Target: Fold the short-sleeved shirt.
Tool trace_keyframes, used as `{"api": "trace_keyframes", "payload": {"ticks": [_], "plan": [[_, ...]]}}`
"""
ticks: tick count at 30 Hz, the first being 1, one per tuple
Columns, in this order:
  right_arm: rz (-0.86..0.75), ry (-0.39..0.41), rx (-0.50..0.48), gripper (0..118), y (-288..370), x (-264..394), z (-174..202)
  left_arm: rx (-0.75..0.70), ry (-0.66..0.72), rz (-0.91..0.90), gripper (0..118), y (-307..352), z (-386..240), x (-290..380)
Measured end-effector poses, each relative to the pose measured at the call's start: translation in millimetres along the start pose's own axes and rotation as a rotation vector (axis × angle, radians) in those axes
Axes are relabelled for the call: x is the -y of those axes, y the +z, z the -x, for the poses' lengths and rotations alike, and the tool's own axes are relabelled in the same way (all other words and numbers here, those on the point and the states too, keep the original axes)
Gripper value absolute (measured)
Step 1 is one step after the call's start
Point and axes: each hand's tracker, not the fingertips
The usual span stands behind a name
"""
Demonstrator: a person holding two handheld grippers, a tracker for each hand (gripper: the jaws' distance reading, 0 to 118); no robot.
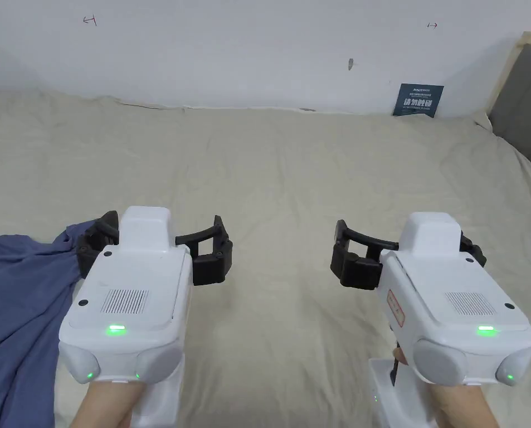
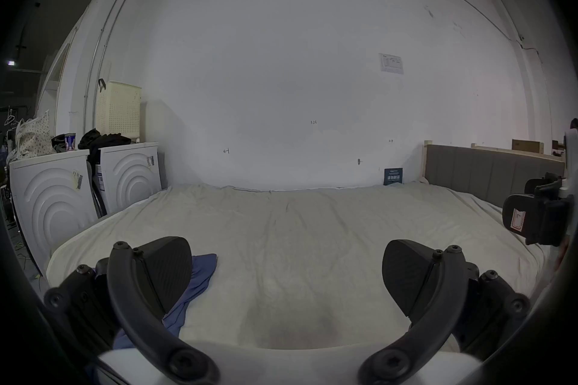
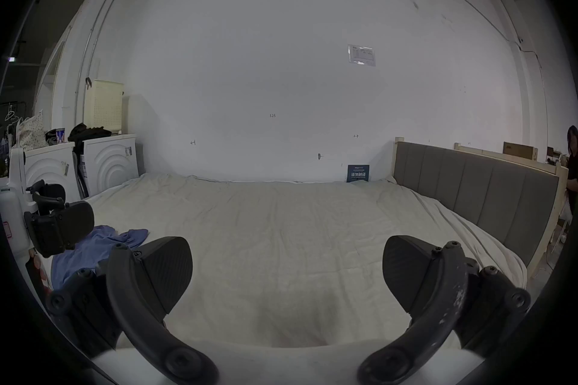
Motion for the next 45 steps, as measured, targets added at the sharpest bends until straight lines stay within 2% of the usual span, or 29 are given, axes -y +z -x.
{"api": "trace_keyframes", "payload": {"ticks": [13,15,16,18,19,20,21,22,23,24,25,26,28,30,31,32,33,35,37,38,40,41,42,43,45], "plan": [[0.013,0.010,0.000,118,0.0,2.1,1.3,0.000,-0.004,0.005,118,1.4,0.2,1.0],[0.024,0.081,0.002,118,1.2,-0.9,1.1,0.015,-0.073,0.040,118,0.5,2.2,-1.2],[0.024,0.153,0.009,118,2.8,-4.9,0.3,0.003,-0.167,0.051,118,-0.9,3.9,-4.8],[0.022,0.456,0.046,118,2.3,-18.7,1.4,-0.039,-0.524,0.001,118,-4.4,2.2,-12.4],[-0.015,0.686,0.098,118,0.8,-25.5,4.9,-0.076,-0.771,-0.073,118,-6.3,-1.1,-13.4],[-0.080,0.957,0.146,118,-1.3,-27.8,12.6,-0.110,-1.027,-0.162,118,-9.5,-3.5,-12.0],[-0.145,1.172,0.161,118,-2.2,-29.3,17.7,-0.118,-1.226,-0.237,118,-11.2,-5.1,-9.5],[-0.223,1.421,0.156,118,-2.0,-25.6,21.7,-0.105,-1.443,-0.326,118,-12.4,-5.5,-6.2],[-0.320,1.642,0.145,118,-1.3,-22.4,25.2,-0.074,-1.620,-0.403,118,-11.9,-4.2,-3.2],[-0.400,1.805,0.146,118,-1.3,-16.8,25.4,-0.056,-1.759,-0.462,118,-11.1,-3.4,-1.4],[-0.481,1.949,0.145,118,-1.6,-11.4,24.4,-0.038,-1.861,-0.512,118,-11.0,-2.7,-0.2],[-0.531,2.031,0.104,118,-1.1,-8.6,21.7,-0.029,-1.883,-0.540,118,-10.3,-4.2,-0.9],[-0.526,2.105,0.033,118,-0.2,-9.0,20.0,0.016,-1.821,-0.583,118,-6.9,-4.7,-2.9],[-0.477,2.074,0.033,118,-1.0,-14.1,22.5,0.034,-1.769,-0.589,118,-4.0,-6.0,-7.2],[-0.439,1.997,0.029,118,-1.6,-21.0,20.6,0.038,-1.732,-0.589,118,-2.9,-6.3,-11.3],[-0.380,1.870,0.036,118,-1.7,-30.8,23.7,0.046,-1.644,-0.548,118,-0.5,-6.1,-20.1],[-0.298,1.704,0.022,118,-1.3,-42.1,26.6,0.057,-1.495,-0.494,118,1.1,-9.2,-30.1],[-0.124,1.191,-0.062,118,0.7,-74.6,22.0,0.128,-1.034,-0.346,118,4.8,-10.0,-61.5],[-0.055,0.740,-0.103,118,0.5,-92.5,6.3,0.140,-0.635,-0.267,118,3.2,-0.6,-84.1],[-0.048,0.544,-0.114,118,2.3,-96.6,-2.2,0.121,-0.448,-0.251,118,2.4,5.5,-90.2],[-0.058,0.254,-0.119,118,6.6,-94.9,-15.0,0.085,-0.174,-0.227,118,2.4,14.6,-93.8],[-0.073,0.139,-0.125,118,8.8,-89.5,-20.5,0.064,-0.063,-0.215,118,2.1,19.0,-90.5],[-0.080,0.069,-0.104,118,10.3,-83.3,-22.5,0.045,-0.010,-0.204,118,2.0,21.2,-84.3],[-0.073,0.024,-0.079,118,9.1,-75.4,-21.9,0.016,0.027,-0.178,118,1.2,21.7,-75.8],[-0.062,0.017,-0.046,118,10.7,-60.4,-21.7,0.002,0.048,-0.131,118,0.7,22.6,-60.2]]}}
